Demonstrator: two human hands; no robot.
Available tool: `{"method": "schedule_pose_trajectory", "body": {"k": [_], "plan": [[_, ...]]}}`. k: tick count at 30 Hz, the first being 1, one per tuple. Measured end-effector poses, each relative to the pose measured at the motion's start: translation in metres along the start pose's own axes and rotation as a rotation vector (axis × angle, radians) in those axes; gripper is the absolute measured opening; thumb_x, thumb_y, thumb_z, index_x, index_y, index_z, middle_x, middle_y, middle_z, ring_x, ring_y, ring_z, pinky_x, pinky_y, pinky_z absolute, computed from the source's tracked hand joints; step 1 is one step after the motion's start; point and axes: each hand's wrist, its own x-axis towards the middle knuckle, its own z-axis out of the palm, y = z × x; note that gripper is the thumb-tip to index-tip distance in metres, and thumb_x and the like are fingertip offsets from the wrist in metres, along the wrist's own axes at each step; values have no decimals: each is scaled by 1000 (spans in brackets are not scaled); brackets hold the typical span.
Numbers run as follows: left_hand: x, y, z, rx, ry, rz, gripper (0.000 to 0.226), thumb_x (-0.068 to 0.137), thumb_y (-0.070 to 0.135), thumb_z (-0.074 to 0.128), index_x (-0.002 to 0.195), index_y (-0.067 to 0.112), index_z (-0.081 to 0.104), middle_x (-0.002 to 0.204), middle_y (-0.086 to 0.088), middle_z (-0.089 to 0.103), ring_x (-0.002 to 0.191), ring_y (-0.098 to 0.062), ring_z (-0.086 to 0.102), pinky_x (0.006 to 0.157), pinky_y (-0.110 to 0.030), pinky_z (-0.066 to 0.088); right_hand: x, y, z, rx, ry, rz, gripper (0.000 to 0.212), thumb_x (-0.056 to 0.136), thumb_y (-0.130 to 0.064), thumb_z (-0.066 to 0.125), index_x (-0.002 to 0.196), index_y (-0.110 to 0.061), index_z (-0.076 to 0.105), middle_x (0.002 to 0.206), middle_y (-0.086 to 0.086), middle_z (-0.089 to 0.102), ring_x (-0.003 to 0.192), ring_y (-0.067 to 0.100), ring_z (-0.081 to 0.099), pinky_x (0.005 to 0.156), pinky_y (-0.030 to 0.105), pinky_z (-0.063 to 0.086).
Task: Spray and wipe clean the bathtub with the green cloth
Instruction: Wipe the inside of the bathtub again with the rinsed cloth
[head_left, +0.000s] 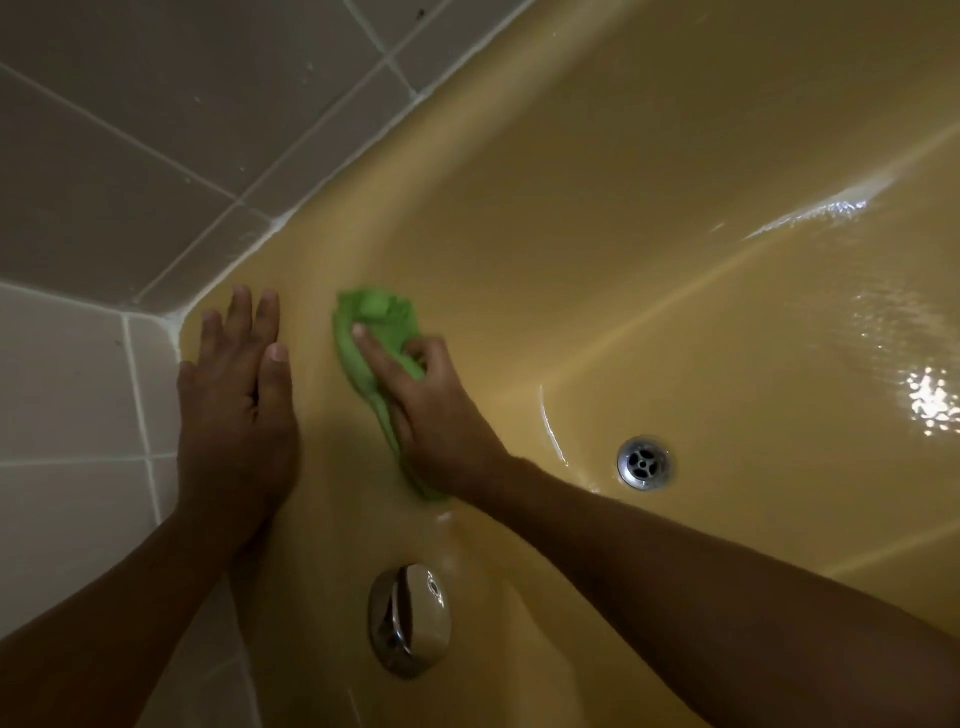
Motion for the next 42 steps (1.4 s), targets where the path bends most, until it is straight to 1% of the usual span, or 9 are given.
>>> {"method": "schedule_pose_trajectory", "body": {"k": [4, 8, 10, 14, 19, 27, 33, 37, 42], "plan": [[3, -1, -1, -8, -7, 33, 56, 107, 42, 26, 163, 31, 28, 172, 9, 18, 160, -15, 7, 128, -55, 8, 63, -1, -33, 23, 356, 87, 66, 101, -19, 45, 157, -40, 19, 126, 7, 29, 105, 30, 53, 96, 50, 54], [7, 2, -1, 0, -32, 64, 57, 107, 44, 27, 163, 32, 25, 172, 10, 15, 160, -14, 5, 128, -58, 8, 91, 16, -57, 127, 721, 319, 74, 103, -9, 47, 161, -40, 12, 129, 5, 26, 86, 7, 51, 79, 6, 48], [11, 3, 1, 7, -49, 89, 59, 106, 46, 28, 163, 33, 24, 172, 11, 14, 160, -14, 3, 128, -58, 7, 90, 33, -57, 172, 800, 438, 75, 105, -10, 46, 161, -40, 7, 131, 9, 28, 85, 2, 49, 75, -1, 39], [23, 5, 3, 64, -86, 139, 66, 102, 56, 30, 164, 36, 17, 173, 12, 8, 160, -17, -1, 127, -60, 4, 68, 72, -37, 239, 739, 668, 74, 108, -21, 43, 160, -46, -3, 136, 10, 26, 90, 14, 56, 95, 19, 38], [36, 11, 7, 146, -87, 214, 74, 98, 57, 40, 164, 40, 11, 172, 15, 2, 161, -21, -1, 123, -69, 8, 19, 102, -3, 260, 337, 836, 78, 108, -24, 43, 158, -45, -13, 144, 14, 22, 83, 15, 54, 92, 24, 40], [47, 20, 9, 260, -103, 269, 78, 97, 53, 43, 165, 34, 11, 174, 8, 4, 161, -25, 1, 116, -77, 15, -18, 38, -2, 392, -11, 742, 92, 92, 0, 52, 161, -37, 5, 141, 1, 27, 127, 24, 45, 112, 45, 44], [55, 25, 9, 312, -110, 301, 73, 100, 51, 38, 165, 27, 16, 174, 2, 8, 161, -26, 5, 114, -78, 20, 30, -16, -33, 314, 319, 439, 100, 87, -9, 72, 162, -31, 11, 147, 3, 40, 132, 15, 45, 111, 25, 40], [60, 30, 11, 315, -103, 320, 71, 101, 48, 38, 165, 24, 18, 173, -3, 12, 160, -29, 11, 112, -77, 23, 54, 13, -47, 259, 635, 497, 96, 82, -13, 80, 161, -25, 26, 136, 1, 51, 119, 5, 47, 105, 9, 35], [68, 31, 13, 293, -99, 364, 72, 100, 46, 41, 165, 23, 19, 173, -2, 13, 160, -26, 11, 115, -75, 22, 45, 72, -48, 193, 640, 676, 89, 84, -17, 82, 158, -21, 34, 145, 2, 53, 132, 15, 49, 106, 6, 27]]}}
